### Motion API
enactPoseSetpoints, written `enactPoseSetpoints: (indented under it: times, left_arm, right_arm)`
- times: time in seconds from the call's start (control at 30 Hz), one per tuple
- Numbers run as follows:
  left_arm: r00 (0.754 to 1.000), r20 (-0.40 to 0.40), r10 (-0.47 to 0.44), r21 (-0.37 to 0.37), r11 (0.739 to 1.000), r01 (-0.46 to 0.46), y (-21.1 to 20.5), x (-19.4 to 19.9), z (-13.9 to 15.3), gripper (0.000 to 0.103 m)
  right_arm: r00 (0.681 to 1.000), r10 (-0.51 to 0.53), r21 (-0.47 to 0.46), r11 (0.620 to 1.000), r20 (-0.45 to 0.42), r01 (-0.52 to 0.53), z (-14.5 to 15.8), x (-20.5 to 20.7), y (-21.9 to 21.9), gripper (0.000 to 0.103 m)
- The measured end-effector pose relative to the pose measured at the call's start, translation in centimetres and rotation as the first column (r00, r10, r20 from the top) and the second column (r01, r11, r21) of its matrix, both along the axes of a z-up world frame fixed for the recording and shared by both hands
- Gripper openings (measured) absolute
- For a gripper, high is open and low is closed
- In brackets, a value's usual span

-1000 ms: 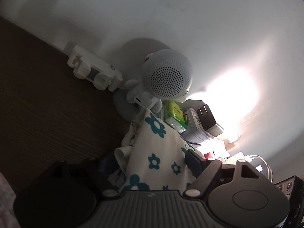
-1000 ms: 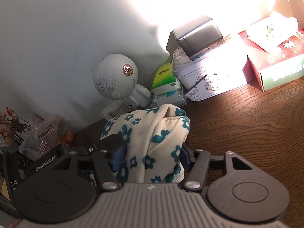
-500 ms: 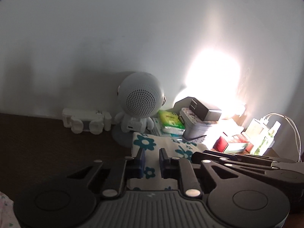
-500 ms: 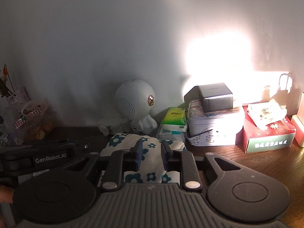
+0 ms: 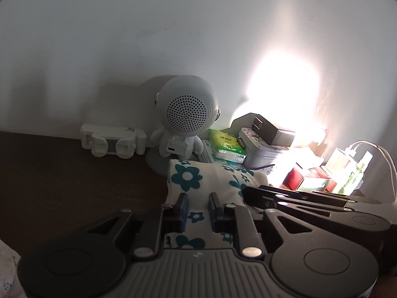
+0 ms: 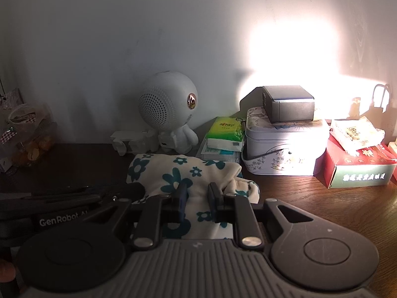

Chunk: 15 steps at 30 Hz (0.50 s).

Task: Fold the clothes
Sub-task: 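Open both grippers and pull them back from the placed bundle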

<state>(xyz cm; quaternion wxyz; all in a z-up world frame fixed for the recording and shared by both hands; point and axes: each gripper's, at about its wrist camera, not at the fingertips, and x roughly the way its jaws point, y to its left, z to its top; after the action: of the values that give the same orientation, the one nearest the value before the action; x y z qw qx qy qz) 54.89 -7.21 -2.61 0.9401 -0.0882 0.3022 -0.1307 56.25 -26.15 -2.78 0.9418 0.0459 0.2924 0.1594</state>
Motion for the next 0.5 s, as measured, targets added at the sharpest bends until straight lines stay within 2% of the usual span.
enactPoseSetpoints:
  times: [0.07,0.1,0.13,0.17,0.23,0.27,0.33,0.37,0.43,0.5]
  left_arm:
    - [1.0,0.016,-0.001,0.0,1.0,0.001,0.3,-0.6,0.7,0.043]
    - [1.0,0.025,0.015,-0.002,1.0,-0.015,0.6,-0.9,1.0,0.061]
    - [0.999,0.041,0.032,-0.007,0.999,-0.032,1.1,-1.4,1.5,0.073]
    - [0.997,0.057,0.046,-0.009,0.999,-0.046,1.6,-1.9,1.9,0.078]
    - [0.994,0.086,0.072,-0.004,0.997,-0.072,2.6,-3.1,2.8,0.084]
    - [0.992,0.095,0.08,0.0,0.997,-0.081,2.9,-3.7,3.1,0.086]
    - [0.989,0.116,0.095,0.009,0.995,-0.097,3.8,-5.3,3.8,0.098]
    - [0.986,0.133,0.1,0.017,0.995,-0.103,4.2,-6.3,4.1,0.1]
    - [0.983,0.158,0.092,0.044,0.994,-0.1,4.6,-8.1,4.5,0.103]
    - [0.981,0.178,0.081,0.074,0.993,-0.096,4.8,-9.8,4.9,0.103]
  right_arm:
    - [1.0,0.006,0.016,1.0,0.002,-0.006,0.5,0.0,-0.4,0.02]
    - [1.0,0.005,0.038,0.999,0.007,-0.005,0.9,-0.1,-0.7,0.025]
    - [1.0,0.003,0.065,0.998,0.017,-0.004,1.3,-0.3,-1.2,0.035]
    - [0.999,-0.004,0.081,0.997,0.032,0.001,1.8,-0.8,-1.5,0.039]
    - [0.998,-0.012,0.093,0.996,0.063,0.006,2.7,-1.9,-1.9,0.06]
    - [0.997,-0.008,0.089,0.996,0.077,0.001,3.2,-2.5,-1.9,0.063]
    - [0.995,-0.005,0.068,0.998,0.104,-0.002,4.1,-3.9,-1.8,0.082]
    - [0.993,-0.002,0.059,0.998,0.116,-0.005,4.5,-4.6,-1.7,0.086]
    - [0.992,0.001,0.054,0.999,0.128,-0.008,5.0,-6.2,-1.6,0.102]
    - [0.99,0.007,0.059,0.998,0.139,-0.015,5.4,-7.9,-1.5,0.103]
